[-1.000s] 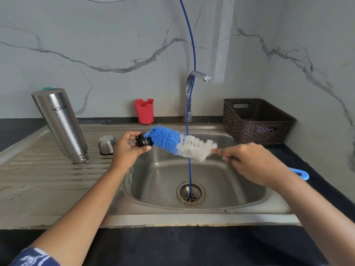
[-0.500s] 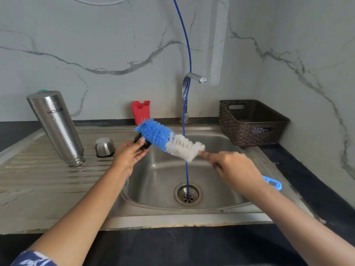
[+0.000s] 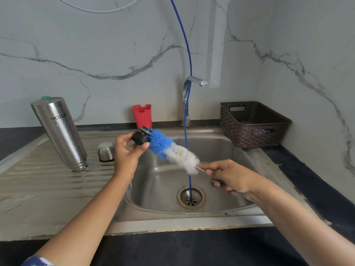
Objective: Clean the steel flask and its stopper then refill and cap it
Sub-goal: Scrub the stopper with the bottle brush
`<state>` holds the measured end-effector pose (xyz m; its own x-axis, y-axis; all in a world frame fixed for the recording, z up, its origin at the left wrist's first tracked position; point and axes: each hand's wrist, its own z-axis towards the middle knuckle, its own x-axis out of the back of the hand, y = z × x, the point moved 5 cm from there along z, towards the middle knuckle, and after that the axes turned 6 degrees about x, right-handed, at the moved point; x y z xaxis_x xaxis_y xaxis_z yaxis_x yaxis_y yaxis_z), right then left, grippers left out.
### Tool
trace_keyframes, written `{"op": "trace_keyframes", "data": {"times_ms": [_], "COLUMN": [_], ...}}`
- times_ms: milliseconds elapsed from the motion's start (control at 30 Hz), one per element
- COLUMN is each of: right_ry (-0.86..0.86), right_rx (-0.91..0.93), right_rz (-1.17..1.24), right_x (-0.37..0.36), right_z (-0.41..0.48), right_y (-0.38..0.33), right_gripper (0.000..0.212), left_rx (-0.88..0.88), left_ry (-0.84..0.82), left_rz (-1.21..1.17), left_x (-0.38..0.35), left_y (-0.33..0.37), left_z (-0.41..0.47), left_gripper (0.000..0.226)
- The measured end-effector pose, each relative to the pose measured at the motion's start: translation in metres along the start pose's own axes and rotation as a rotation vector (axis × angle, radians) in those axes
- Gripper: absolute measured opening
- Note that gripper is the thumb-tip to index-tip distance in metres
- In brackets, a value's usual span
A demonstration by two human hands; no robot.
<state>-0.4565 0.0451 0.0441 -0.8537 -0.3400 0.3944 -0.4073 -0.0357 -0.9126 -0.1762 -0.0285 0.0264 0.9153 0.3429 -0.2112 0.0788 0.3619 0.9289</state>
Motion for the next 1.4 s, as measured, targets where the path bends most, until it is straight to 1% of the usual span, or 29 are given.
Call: {"op": "trace_keyframes", "data": {"times_ms": [33,100,200,267,367,433,533,633,700,833,967,1033,1133,1200,1300,1400], "right_ry": [-0.016,-0.035,-0.062,-0.061,-0.022,-0.043,-0.123,-0.112,-0.086,-0.13,-0.089,-0.088,-0.157,-0.186,-0.182,-0.224], "right_rx": [-0.015,-0.019,-0.014,-0.022,-0.031,-0.033,-0.055,-0.063,-0.048,-0.039,-0.039,-0.024,-0.035,-0.064,-0.065,-0.052], "right_rz": [0.032,0.049,0.066,0.078,0.103,0.13,0.157,0.164,0.184,0.187,0.205,0.207,0.204,0.202,0.229,0.227], "right_x": [-0.003,-0.002,0.008,0.012,0.011,0.011,0.014,0.013,0.01,0.016,0.021,0.018,0.025,0.032,0.029,0.025], "right_z": [0.003,0.006,-0.001,-0.003,0.006,0.006,-0.003,0.002,0.008,0.001,0.008,0.014,0.009,0.007,0.018,0.021], "right_y": [-0.001,-0.005,-0.005,-0.004,-0.003,-0.001,0.005,0.009,0.01,0.016,0.021,0.021,0.023,0.027,0.026,0.025], "right_gripper": [0.032,0.032,0.031,0.031,0.032,0.032,0.03,0.03,0.03,0.029,0.031,0.031,0.031,0.031,0.031,0.031], "left_rx": [-0.046,-0.08,-0.067,-0.069,-0.071,-0.057,-0.022,0.001,0.075,0.336,0.492,0.546,0.616,0.661,0.7,0.727], "left_ry": [-0.015,0.008,0.067,0.041,-0.039,-0.026,0.027,-0.033,-0.059,-0.084,-0.215,-0.233,-0.188,-0.232,-0.334,-0.303], "left_rz": [0.076,0.132,0.098,0.12,0.161,0.139,0.09,0.082,0.019,-0.208,-0.284,-0.356,-0.458,-0.443,-0.411,-0.454], "left_x": [-0.003,-0.002,0.011,0.01,-0.007,-0.007,0.003,-0.007,-0.011,-0.004,-0.02,-0.023,-0.011,-0.011,-0.025,-0.022], "left_y": [0.002,0.004,0.003,0.002,0.002,0.0,-0.003,-0.004,-0.007,-0.015,-0.016,-0.016,-0.016,-0.017,-0.019,-0.018], "left_z": [-0.002,-0.003,0.005,0.004,-0.004,-0.004,0.001,-0.002,-0.004,0.0,-0.011,-0.012,-0.008,-0.011,-0.019,-0.016], "left_gripper": [0.048,0.049,0.048,0.049,0.048,0.047,0.045,0.042,0.036,0.018,0.004,0.013,0.028,0.034,0.045,0.048]}}
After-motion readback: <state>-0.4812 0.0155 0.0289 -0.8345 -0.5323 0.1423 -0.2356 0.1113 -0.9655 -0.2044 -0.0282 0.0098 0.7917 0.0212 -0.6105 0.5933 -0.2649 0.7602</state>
